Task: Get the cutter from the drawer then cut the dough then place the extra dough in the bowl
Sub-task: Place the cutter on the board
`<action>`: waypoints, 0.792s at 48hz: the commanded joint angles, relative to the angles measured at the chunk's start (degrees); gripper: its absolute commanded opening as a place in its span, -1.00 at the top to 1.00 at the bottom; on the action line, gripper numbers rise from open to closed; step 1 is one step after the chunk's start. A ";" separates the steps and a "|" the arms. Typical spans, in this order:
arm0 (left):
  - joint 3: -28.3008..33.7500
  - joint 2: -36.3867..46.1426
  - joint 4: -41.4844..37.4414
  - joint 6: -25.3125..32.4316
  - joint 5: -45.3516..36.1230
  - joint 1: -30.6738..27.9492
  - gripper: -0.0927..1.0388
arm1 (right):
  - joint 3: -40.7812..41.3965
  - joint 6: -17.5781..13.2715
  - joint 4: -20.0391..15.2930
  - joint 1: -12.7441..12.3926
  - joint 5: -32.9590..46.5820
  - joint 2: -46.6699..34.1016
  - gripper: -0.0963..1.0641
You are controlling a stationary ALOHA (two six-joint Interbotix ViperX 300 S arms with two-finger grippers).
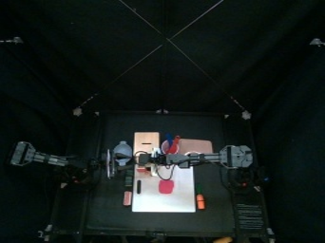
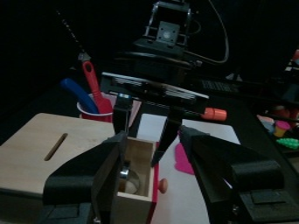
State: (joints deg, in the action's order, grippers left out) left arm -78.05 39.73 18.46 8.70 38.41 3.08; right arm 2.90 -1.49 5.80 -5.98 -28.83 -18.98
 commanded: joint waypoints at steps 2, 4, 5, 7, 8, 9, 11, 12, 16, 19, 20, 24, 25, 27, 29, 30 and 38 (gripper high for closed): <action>0.62 -0.09 -0.09 0.00 0.18 -0.09 -0.69 | -1.49 0.09 0.09 -0.97 0.18 0.97 -0.62; 0.62 0.00 -0.09 -0.09 0.18 -0.09 -0.69 | -1.58 0.09 0.09 -1.14 0.09 0.88 -0.62; 0.62 0.00 -0.09 0.00 0.18 -0.09 -0.69 | -1.58 0.00 0.18 -1.32 0.09 0.79 -0.62; 0.62 0.00 -0.09 0.00 0.18 -0.18 -0.69 | -1.58 0.00 -0.09 -1.49 0.00 0.79 -0.62; 0.62 0.00 -0.18 0.00 0.18 -0.09 -0.69 | -1.58 0.00 -0.18 -1.58 0.00 0.79 -0.62; 0.62 0.00 -0.09 0.00 0.18 -0.18 -0.69 | -1.58 0.09 -0.09 -1.67 -0.09 0.79 -0.62; 0.62 0.00 -0.09 0.00 0.18 -0.18 -0.69 | -1.58 0.09 -0.18 -1.76 -0.09 0.79 -0.62; 0.62 0.00 -0.09 -0.09 0.18 -0.09 -0.69 | -1.58 0.00 -0.18 -1.85 -0.18 0.79 -0.62; 0.53 0.00 -0.09 -0.18 0.18 -0.09 -0.69 | -1.58 0.09 -0.26 -1.85 -0.35 0.62 -0.62; 0.44 0.00 -0.09 -0.18 0.09 -0.09 -0.69 | -1.58 0.00 -0.35 -1.76 -0.53 0.26 -0.62; 0.44 0.00 -0.09 -0.18 0.00 -0.09 -0.69 | -1.58 0.00 -0.44 -1.76 -0.62 0.18 -0.62; 0.44 0.00 0.00 -0.18 -0.26 -0.09 -0.69 | -1.58 0.00 -0.70 -1.49 -0.88 -0.18 -0.62; 0.44 0.00 0.09 -0.18 -0.35 -0.18 -0.69 | -1.58 0.09 -0.70 -1.41 -0.97 -0.26 -0.61; 0.44 0.00 0.09 -0.18 -0.53 -0.18 -0.69 | -1.67 0.09 -0.79 -1.41 -1.23 -0.44 -0.61; 0.44 0.00 0.09 -0.18 -0.70 -0.09 -0.69 | -1.67 0.00 -0.79 -1.41 -1.23 -0.53 -0.61; 0.44 0.00 0.09 -0.18 -0.62 -0.09 -0.69 | -1.67 0.09 -0.79 -1.41 -1.23 -0.62 -0.61; 0.44 0.00 0.18 -0.18 -0.97 -0.09 -0.69 | -1.67 0.00 -0.79 -1.58 -1.23 -0.97 -0.56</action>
State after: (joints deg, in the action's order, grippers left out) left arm -78.22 39.73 18.46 8.61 37.35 3.08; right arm 2.29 -1.49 5.10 -7.21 -30.23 -21.01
